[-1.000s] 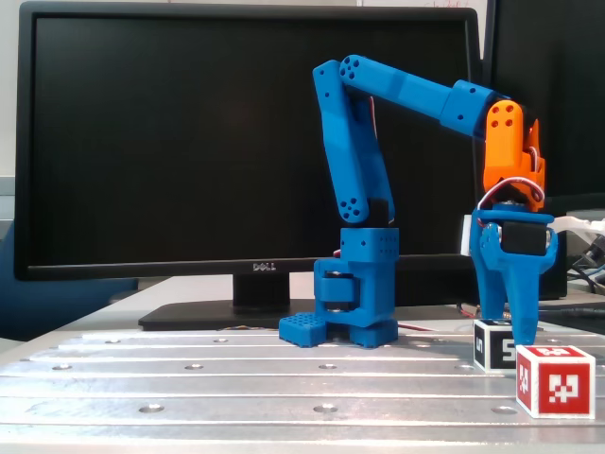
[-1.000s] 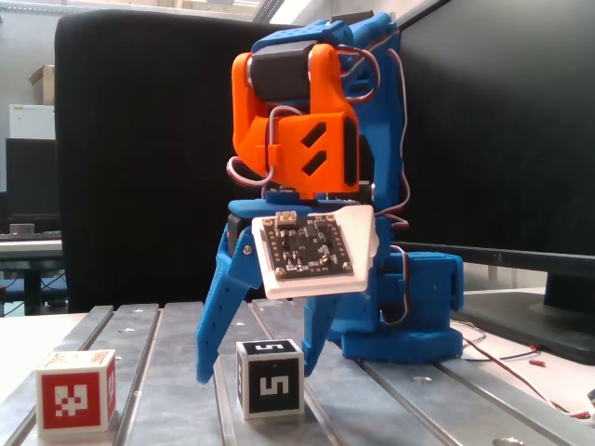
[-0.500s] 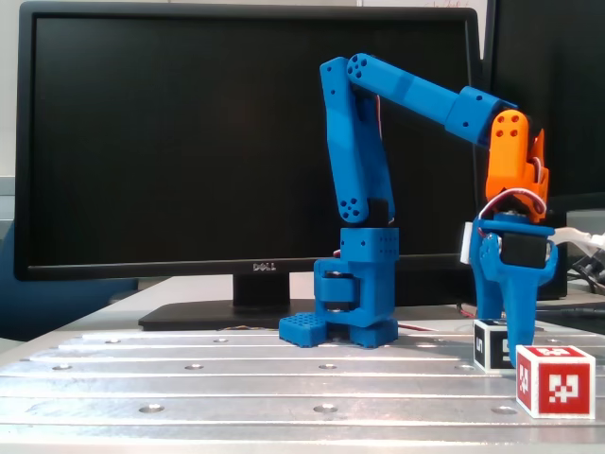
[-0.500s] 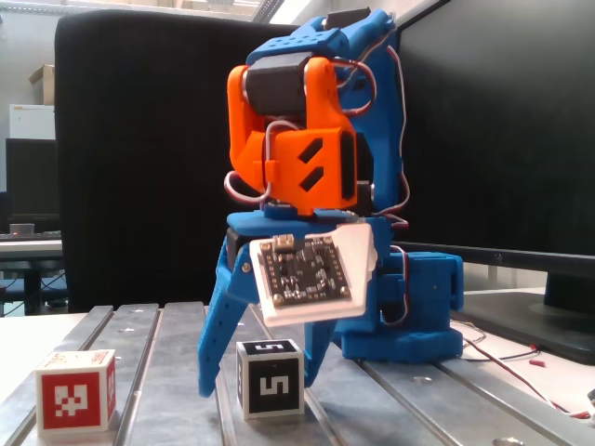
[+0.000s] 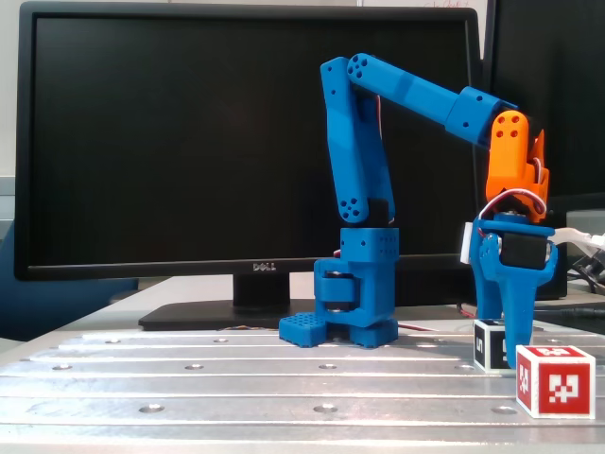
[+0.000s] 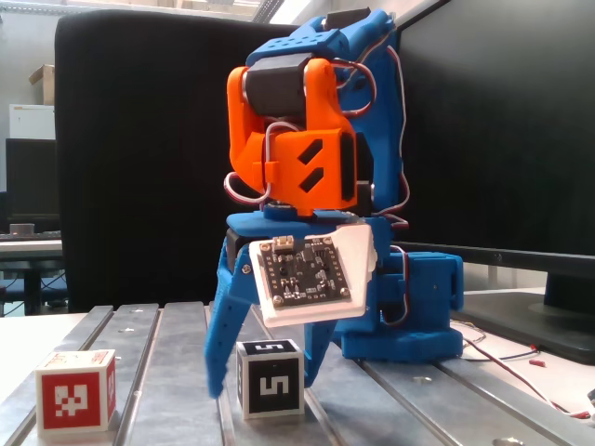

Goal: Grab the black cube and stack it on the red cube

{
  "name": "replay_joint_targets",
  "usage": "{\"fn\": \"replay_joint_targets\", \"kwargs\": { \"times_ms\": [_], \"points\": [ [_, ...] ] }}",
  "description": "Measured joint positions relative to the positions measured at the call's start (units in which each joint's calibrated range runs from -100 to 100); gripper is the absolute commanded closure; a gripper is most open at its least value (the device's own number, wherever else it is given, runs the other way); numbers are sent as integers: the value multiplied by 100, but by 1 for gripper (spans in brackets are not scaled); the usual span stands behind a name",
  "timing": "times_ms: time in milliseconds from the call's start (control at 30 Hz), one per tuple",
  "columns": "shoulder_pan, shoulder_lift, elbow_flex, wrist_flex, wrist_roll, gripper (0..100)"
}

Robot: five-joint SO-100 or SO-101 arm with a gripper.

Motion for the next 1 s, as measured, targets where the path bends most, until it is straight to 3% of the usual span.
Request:
{"fn": "replay_joint_targets", "kwargs": {
  "times_ms": [1000],
  "points": [
    [0, 0, 0, -9, 0, 82]
  ]
}}
